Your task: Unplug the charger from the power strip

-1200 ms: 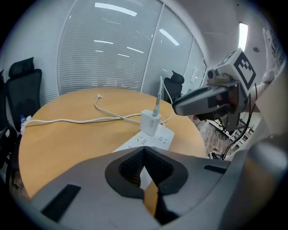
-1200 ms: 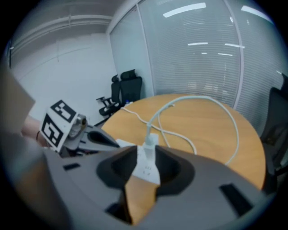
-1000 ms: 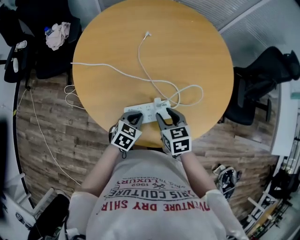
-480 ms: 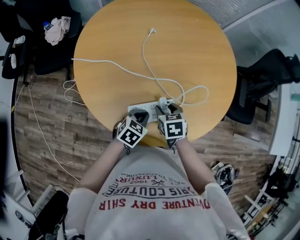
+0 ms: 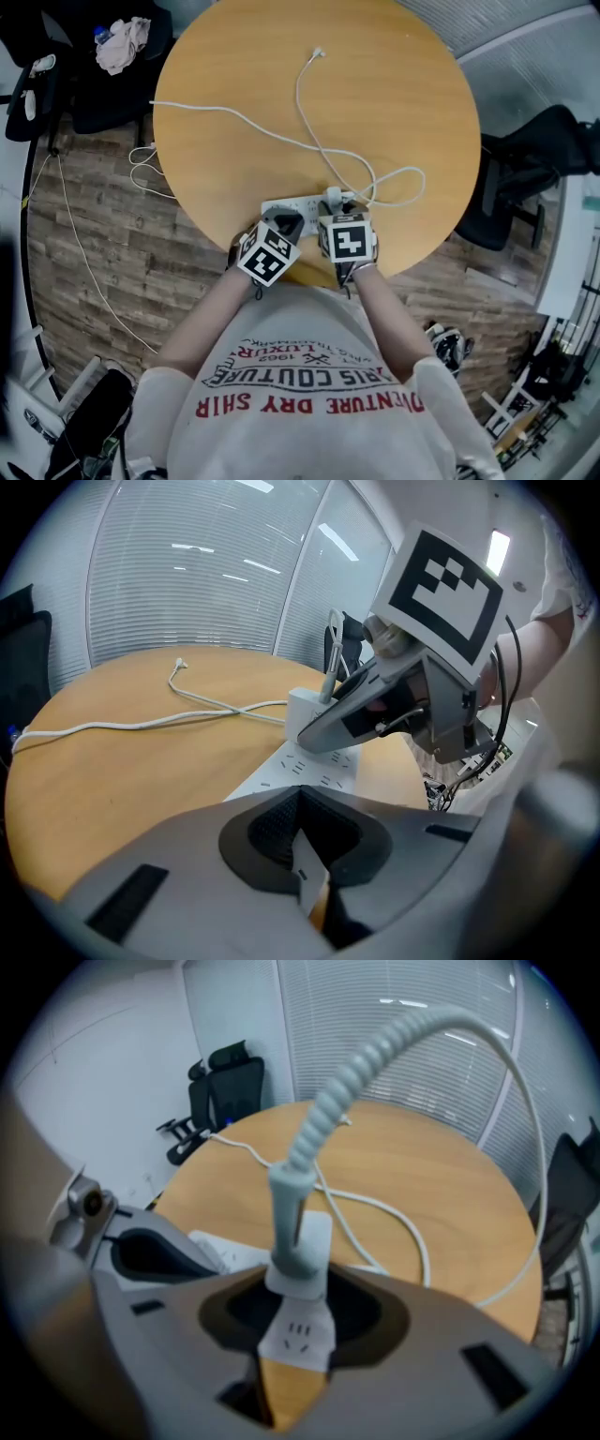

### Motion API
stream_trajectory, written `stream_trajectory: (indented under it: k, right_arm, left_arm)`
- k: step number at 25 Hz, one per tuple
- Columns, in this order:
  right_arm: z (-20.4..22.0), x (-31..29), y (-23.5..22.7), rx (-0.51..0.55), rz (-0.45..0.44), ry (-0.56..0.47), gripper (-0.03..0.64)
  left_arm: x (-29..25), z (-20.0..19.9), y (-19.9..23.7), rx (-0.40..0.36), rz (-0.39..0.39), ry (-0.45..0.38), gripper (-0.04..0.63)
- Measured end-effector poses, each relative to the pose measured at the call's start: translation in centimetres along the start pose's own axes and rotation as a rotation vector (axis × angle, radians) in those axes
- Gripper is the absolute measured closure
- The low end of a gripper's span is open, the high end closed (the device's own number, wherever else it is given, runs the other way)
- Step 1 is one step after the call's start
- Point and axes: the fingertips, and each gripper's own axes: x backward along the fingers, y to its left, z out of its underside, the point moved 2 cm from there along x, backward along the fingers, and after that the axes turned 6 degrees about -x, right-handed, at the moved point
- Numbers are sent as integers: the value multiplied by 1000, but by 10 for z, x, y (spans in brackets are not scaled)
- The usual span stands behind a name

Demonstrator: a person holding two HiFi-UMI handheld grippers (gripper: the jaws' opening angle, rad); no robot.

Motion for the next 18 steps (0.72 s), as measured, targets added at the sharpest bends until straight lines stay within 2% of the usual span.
stream_trajectory:
  k: [3, 8, 15, 18]
  right_arm:
    - [-1, 4, 3, -2, 15, 21, 456]
    - [-22, 27, 9, 18, -5, -79, 460]
    - [-33, 54, 6, 0, -34, -149, 460]
    - [-36, 71, 5, 0, -55, -201, 460]
  left_arm:
    - [2, 0, 3, 25, 5, -4, 565]
    - [0, -1, 6, 45, 1, 14, 565]
    - [0, -4, 6, 40, -12, 2, 565]
    - [1, -2, 11, 98, -37, 1, 565]
